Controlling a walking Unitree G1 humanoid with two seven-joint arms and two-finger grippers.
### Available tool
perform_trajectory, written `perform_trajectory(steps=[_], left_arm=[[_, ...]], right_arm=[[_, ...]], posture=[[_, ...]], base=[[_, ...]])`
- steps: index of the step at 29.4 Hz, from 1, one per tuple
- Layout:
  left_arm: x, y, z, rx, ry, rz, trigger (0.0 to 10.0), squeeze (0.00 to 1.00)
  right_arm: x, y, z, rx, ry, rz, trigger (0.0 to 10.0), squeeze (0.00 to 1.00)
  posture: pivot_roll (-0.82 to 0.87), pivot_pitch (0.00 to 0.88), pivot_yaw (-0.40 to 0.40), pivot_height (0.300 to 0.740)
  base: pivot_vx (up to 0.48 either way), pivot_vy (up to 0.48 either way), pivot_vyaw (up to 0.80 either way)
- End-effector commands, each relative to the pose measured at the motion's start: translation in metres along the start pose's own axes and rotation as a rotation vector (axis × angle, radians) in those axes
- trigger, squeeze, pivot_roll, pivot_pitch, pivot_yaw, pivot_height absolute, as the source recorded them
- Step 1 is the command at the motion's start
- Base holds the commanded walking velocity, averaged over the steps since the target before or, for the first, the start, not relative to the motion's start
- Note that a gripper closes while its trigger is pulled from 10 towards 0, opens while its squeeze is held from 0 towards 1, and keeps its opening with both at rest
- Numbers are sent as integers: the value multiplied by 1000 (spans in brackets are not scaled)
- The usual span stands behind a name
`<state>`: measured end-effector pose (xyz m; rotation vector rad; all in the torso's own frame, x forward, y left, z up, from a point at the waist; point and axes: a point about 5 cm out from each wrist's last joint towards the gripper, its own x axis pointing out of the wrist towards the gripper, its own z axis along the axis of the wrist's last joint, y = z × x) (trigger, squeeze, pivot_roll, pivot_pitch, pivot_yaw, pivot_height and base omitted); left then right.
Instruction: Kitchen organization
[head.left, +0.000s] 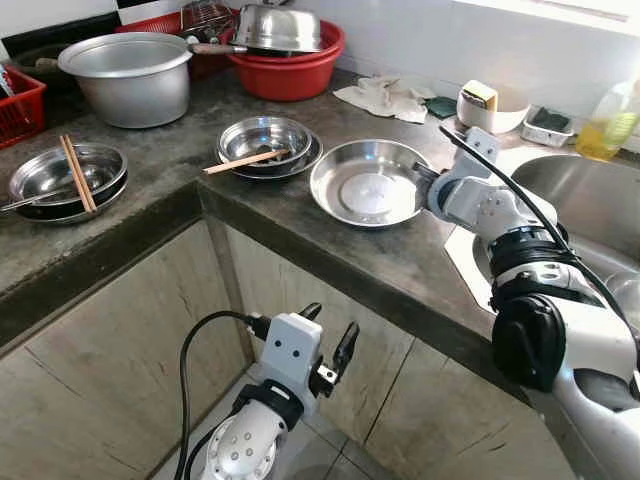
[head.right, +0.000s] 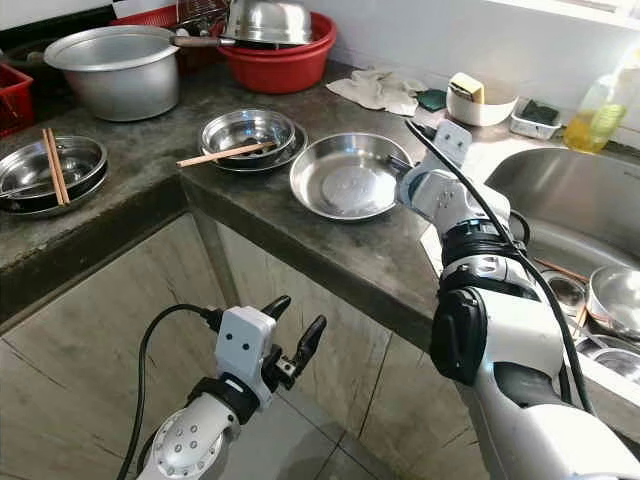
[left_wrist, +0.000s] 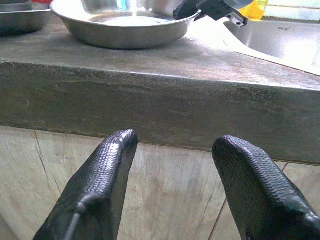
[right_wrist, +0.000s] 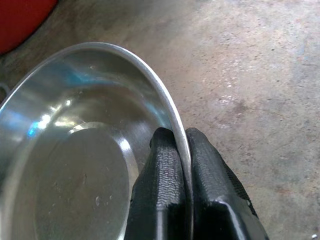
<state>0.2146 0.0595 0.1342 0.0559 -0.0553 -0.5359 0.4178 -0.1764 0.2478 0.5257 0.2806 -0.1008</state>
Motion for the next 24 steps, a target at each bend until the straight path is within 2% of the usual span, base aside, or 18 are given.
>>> perform_trajectory(steps=[1, 5, 7, 8, 9, 11, 12, 13, 15, 16, 19, 21, 22, 24], left_arm=[[1, 1, -1, 2, 0, 7, 10000, 0], [3, 3, -1, 9, -4, 14, 10000, 0], [3, 3, -1, 9, -4, 14, 10000, 0], [4, 5, -1, 12, -7, 17, 10000, 0], [4, 5, -1, 12, -7, 17, 10000, 0], [5, 7, 0, 15, -10, 21, 10000, 0], [5, 7, 0, 15, -10, 21, 10000, 0], [5, 8, 1, 17, -15, 30, 10000, 0], [6, 9, 2, 18, -21, 34, 10000, 0], [7, 11, 4, 18, -27, 39, 10000, 0], [9, 17, 9, 25, -50, 55, 10000, 0], [11, 21, 10, 22, -60, 58, 10000, 0], [11, 22, 9, 27, -57, 58, 10000, 0], [14, 23, 8, 91, -54, 42, 10000, 0]], right_arm=[[-13, 3, 28, -5, -232, 24, 0, 0], [-36, 10, 27, -107, -403, 95, 0, 0], [-36, 10, 27, -107, -403, 95, 0, 0], [-50, 11, 21, -143, -470, 111, 0, 0], [-50, 11, 21, -143, -470, 111, 0, 0], [-67, 11, 15, -208, -569, 112, 0, 0], [-67, 11, 15, -208, -569, 112, 0, 0], [-86, 13, 10, -321, -677, 113, 0, 0], [-99, 13, 4, -423, -738, 104, 0, 0], [-111, 11, -4, -483, -767, 102, 0, 0], [-135, 0, -21, -525, -778, 81, 0, 0], [-144, 0, -24, -538, -799, 59, 0, 0], [-144, 0, -24, -538, -801, 56, 0, 0], [-146, 2, -26, -540, -793, 50, 0, 0]], posture=[[-18, 99, -35, 740], [-22, 93, -26, 740], [-22, 93, -26, 740], [-24, 87, -20, 740], [-24, 87, -20, 740], [-28, 83, -15, 740], [-28, 83, -15, 740], [-30, 76, -11, 740], [-29, 72, -10, 740], [-29, 67, -8, 740], [-27, 54, -2, 740], [-34, 43, 14, 740], [-36, 41, 14, 740], [-41, 32, 21, 740]], base=[[0, 0, 0], [0, 0, 0], [0, 0, 0], [0, 0, 0], [0, 0, 0], [0, 0, 0], [0, 0, 0], [0, 0, 0], [0, 0, 0], [0, 0, 0], [0, 0, 0], [0, 0, -400], [0, 0, -800], [0, -184, -794]])
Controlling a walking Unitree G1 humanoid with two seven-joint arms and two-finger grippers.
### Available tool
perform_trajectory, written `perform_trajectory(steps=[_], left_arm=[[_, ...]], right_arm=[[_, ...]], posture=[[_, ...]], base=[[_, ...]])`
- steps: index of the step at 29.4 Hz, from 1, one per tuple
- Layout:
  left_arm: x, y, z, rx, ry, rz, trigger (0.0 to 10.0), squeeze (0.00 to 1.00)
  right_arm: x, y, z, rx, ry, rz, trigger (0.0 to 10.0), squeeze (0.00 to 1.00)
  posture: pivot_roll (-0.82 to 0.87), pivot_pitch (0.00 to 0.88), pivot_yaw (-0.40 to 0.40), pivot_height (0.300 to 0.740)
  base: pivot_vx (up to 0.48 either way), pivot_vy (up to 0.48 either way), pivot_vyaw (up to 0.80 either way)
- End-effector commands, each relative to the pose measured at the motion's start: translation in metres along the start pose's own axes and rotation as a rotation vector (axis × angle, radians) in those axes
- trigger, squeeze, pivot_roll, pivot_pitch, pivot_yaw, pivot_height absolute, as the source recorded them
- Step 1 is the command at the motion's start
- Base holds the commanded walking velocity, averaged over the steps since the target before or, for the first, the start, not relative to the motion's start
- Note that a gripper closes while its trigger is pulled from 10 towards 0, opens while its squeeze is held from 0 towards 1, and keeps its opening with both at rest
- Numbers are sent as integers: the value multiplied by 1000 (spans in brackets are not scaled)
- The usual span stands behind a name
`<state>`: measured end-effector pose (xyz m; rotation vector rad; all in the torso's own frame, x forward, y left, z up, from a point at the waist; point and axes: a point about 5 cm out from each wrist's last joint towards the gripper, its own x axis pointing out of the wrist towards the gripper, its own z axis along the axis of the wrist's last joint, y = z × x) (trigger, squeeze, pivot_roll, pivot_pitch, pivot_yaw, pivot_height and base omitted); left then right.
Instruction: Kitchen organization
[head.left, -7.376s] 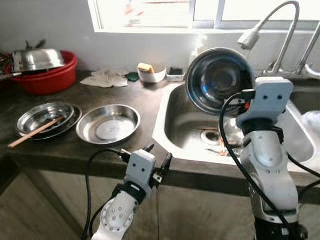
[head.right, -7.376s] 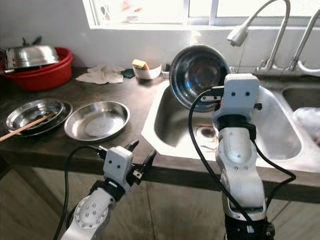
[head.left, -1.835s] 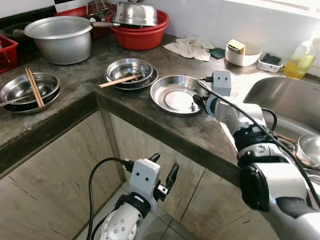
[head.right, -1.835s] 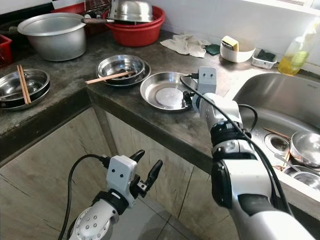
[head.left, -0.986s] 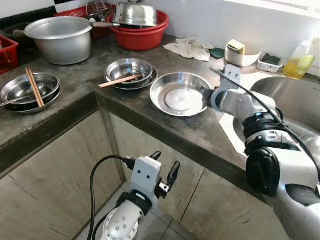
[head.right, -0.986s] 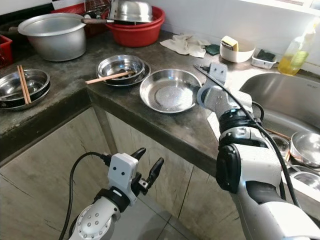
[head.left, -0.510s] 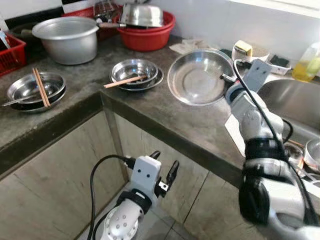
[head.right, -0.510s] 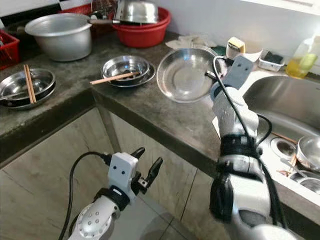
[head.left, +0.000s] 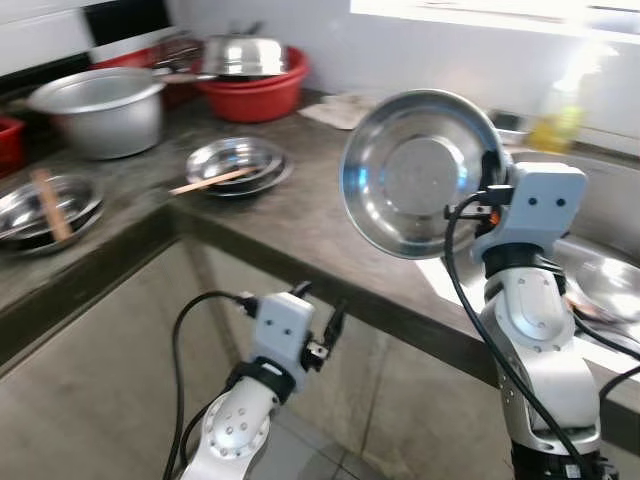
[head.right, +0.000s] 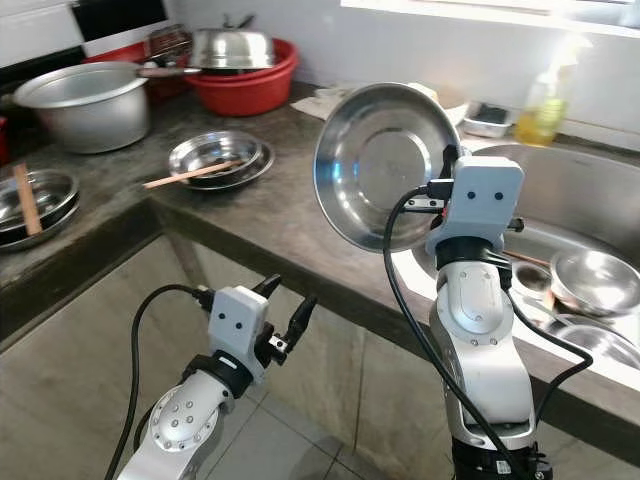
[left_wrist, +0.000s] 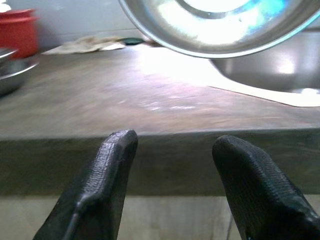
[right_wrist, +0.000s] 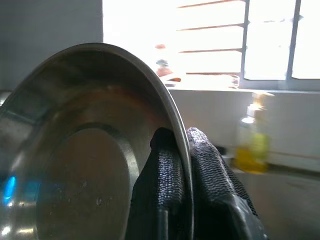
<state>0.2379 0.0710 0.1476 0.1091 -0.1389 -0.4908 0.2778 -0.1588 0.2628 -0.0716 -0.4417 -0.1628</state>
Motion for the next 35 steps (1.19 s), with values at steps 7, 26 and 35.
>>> perform_trajectory(steps=[7, 26, 35], left_arm=[[2, -1, -5, 9, 13, -10, 10000, 0], [2, 4, -8, -13, 14, 38, 10000, 0], [1, 0, -8, -19, 15, 32, 10000, 0]], right_arm=[[-3, 3, 9, -9, -35, 2, 0, 0], [8, 14, -12, -21, 134, 138, 10000, 0], [42, 10, -33, -63, 236, 152, 10000, 0]], posture=[[-46, 20, 25, 740], [-49, 36, 7, 740], [-46, 56, 1, 740]], base=[[0, -458, -789], [0, -24, -164], [0, 0, 0]])
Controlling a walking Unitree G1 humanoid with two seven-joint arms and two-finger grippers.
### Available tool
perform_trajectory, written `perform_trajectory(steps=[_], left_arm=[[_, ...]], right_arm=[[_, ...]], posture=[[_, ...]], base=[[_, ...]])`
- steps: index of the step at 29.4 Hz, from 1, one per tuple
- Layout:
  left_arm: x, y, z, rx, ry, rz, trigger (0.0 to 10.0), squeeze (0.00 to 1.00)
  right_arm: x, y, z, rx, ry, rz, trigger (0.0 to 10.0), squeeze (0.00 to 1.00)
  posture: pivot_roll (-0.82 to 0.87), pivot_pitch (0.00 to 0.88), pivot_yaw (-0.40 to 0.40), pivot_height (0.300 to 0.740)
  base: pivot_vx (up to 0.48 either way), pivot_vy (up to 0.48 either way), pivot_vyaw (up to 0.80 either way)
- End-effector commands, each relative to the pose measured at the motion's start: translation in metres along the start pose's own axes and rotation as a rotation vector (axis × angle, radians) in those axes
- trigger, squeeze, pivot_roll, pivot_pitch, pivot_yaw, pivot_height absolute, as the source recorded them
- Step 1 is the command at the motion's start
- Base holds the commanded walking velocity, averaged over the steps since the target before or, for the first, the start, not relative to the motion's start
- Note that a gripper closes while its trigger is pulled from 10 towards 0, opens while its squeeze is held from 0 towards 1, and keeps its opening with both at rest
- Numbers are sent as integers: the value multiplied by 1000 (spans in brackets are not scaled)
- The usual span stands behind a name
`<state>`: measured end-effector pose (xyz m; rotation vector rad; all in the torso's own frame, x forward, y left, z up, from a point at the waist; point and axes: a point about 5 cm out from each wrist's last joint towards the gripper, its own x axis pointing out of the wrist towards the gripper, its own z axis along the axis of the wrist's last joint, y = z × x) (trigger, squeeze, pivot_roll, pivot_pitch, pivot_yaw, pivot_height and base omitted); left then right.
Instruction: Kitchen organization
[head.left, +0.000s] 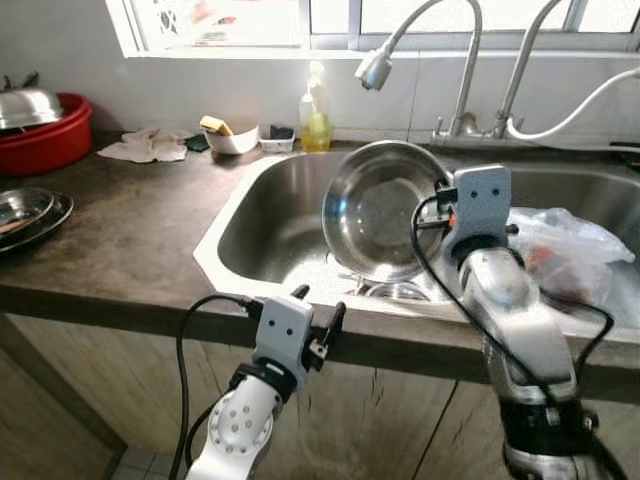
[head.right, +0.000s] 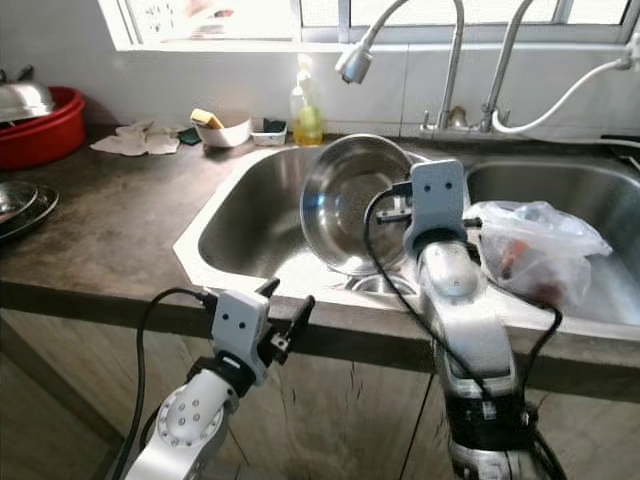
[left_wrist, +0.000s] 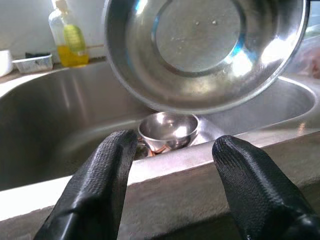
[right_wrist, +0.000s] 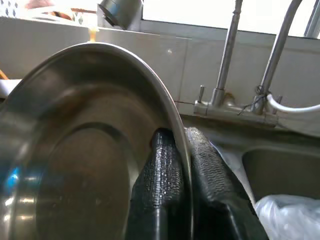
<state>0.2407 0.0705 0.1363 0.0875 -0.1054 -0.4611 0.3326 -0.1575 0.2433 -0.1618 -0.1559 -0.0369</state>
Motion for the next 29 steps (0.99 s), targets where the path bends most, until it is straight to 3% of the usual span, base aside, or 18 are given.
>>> perform_trajectory(steps=[1, 6, 8, 11, 23, 24, 25, 26, 27, 29], left_arm=[[-2, -1, 5, 3, -13, -1, 10000, 0], [-6, -4, 5, -5, -6, -6, 10000, 0], [-6, -4, 5, -5, -6, -6, 10000, 0], [-14, -7, 5, -15, 11, -7, 10000, 0], [-34, -13, 10, -42, 50, -6, 10000, 0], [-36, -14, 11, -47, 56, -6, 10000, 0], [-36, -14, 11, -47, 56, -6, 10000, 0], [-36, -14, 11, -48, 59, -4, 10000, 0], [-36, -15, 11, -48, 60, -6, 10000, 0], [-36, -15, 12, -49, 60, -9, 10000, 0]], right_arm=[[15, -8, 8, 11, -8, -17, 10000, 0], [40, -16, 4, 4, 67, -32, 10000, 0], [40, -16, 4, 4, 67, -32, 10000, 0], [60, -19, -6, 51, 183, -25, 10000, 0], [73, -5, -33, 120, 360, 36, 10000, 0], [74, -4, -35, 128, 370, 38, 10000, 98], [74, -4, -35, 128, 370, 38, 10000, 98], [74, -4, -35, 127, 371, 39, 10000, 867], [74, -5, -36, 132, 373, 36, 10000, 1000], [75, -7, -36, 154, 367, 28, 10000, 1000]], posture=[[-39, 72, -4, 740], [-32, 93, -8, 740], [-32, 93, -8, 740], [-19, 135, -21, 740], [7, 215, -35, 740], [8, 218, -34, 740], [8, 218, -34, 740], [8, 218, -33, 740], [8, 219, -34, 740], [9, 214, -32, 740]], base=[[0, 0, 0], [0, 0, 0], [0, 0, 0], [0, 0, 0], [0, 0, 0], [0, 0, 0], [0, 0, 0], [0, 0, 0], [0, 0, 0], [0, 0, 0]])
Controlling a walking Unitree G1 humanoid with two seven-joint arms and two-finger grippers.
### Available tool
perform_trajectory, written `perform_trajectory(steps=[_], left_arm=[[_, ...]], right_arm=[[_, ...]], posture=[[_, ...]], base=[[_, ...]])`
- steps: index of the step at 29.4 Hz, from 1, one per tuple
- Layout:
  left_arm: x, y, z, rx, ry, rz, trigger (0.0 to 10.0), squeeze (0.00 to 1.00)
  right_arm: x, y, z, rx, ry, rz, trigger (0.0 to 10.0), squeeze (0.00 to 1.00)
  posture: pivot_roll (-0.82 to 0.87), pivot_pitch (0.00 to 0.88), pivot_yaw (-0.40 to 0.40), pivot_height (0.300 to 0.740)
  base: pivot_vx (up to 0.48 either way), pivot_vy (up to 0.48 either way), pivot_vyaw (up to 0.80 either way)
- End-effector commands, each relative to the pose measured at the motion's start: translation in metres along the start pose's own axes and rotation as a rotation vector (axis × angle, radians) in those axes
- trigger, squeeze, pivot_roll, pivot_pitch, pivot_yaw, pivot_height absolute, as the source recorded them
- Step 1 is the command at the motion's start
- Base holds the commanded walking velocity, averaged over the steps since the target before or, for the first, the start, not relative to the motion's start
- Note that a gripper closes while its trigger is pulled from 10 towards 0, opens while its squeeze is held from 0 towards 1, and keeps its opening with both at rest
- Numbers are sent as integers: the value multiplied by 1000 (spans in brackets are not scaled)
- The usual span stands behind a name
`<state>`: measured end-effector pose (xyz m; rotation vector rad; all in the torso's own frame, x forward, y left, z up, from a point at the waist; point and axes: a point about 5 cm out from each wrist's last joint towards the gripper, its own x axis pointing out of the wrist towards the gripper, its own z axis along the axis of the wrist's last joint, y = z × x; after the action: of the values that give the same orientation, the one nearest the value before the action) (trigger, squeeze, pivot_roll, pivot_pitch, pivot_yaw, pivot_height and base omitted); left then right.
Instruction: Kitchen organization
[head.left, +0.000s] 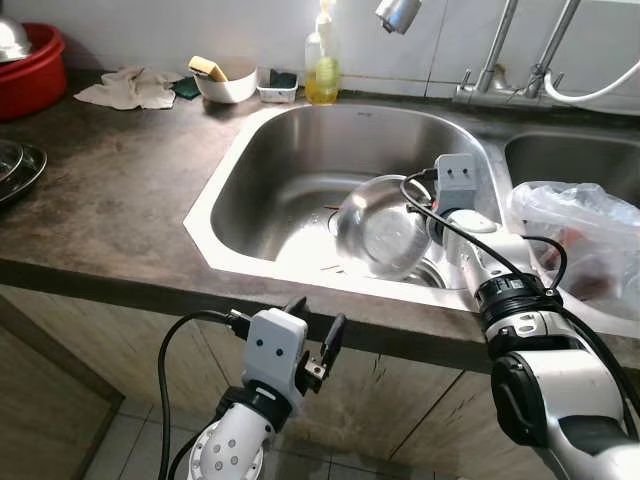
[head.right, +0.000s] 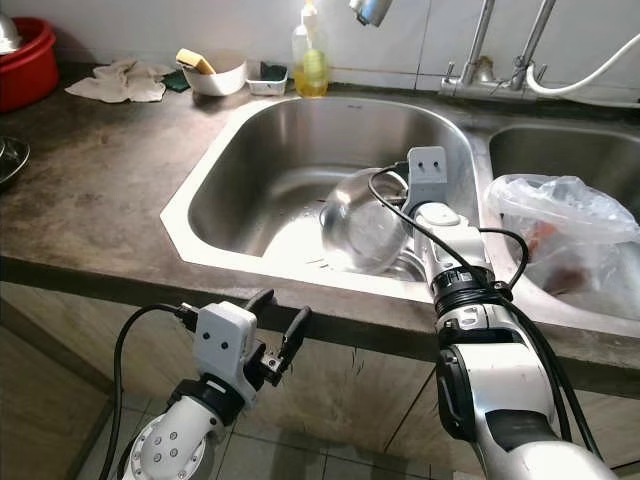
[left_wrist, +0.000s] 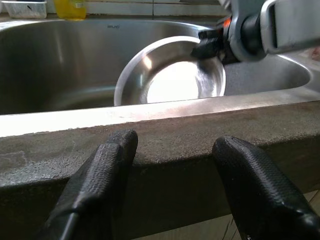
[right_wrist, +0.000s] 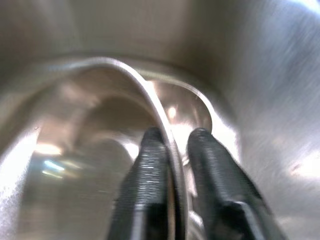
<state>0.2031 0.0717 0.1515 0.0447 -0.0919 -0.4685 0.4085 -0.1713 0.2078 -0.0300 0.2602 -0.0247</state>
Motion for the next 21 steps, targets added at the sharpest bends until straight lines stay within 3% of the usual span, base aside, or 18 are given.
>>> perform_trajectory(steps=[1, 9, 10, 14, 17, 21], left_arm=[[-3, -1, -7, -5, 58, -3, 10000, 0], [2, -1, -8, -2, 58, -1, 10000, 0], [3, 0, -8, 1, 58, 1, 10000, 0], [7, 2, -9, 9, 54, 1, 10000, 0], [10, 4, -10, 16, 46, 2, 10000, 0], [14, 7, -11, 19, 44, 0, 10000, 0]], right_arm=[[0, -2, 13, 36, -51, 0, 10000, 1000], [-4, -6, 21, 46, -112, -27, 10000, 1000], [-8, -5, 24, 47, -140, -37, 10000, 24], [-20, 0, 28, 46, -191, -60, 10000, 0], [-35, 3, 31, -11, -248, -141, 10000, 0], [-60, 5, 38, 44, -433, 3, 10000, 0]], posture=[[8, 211, -32, 740], [6, 180, -30, 740], [3, 166, -29, 740], [-4, 136, -24, 740], [-11, 120, -21, 740], [-20, 91, -13, 740]], base=[[0, 0, 0], [0, 0, 0], [0, 0, 0], [0, 0, 0], [0, 0, 0], [0, 0, 0]])
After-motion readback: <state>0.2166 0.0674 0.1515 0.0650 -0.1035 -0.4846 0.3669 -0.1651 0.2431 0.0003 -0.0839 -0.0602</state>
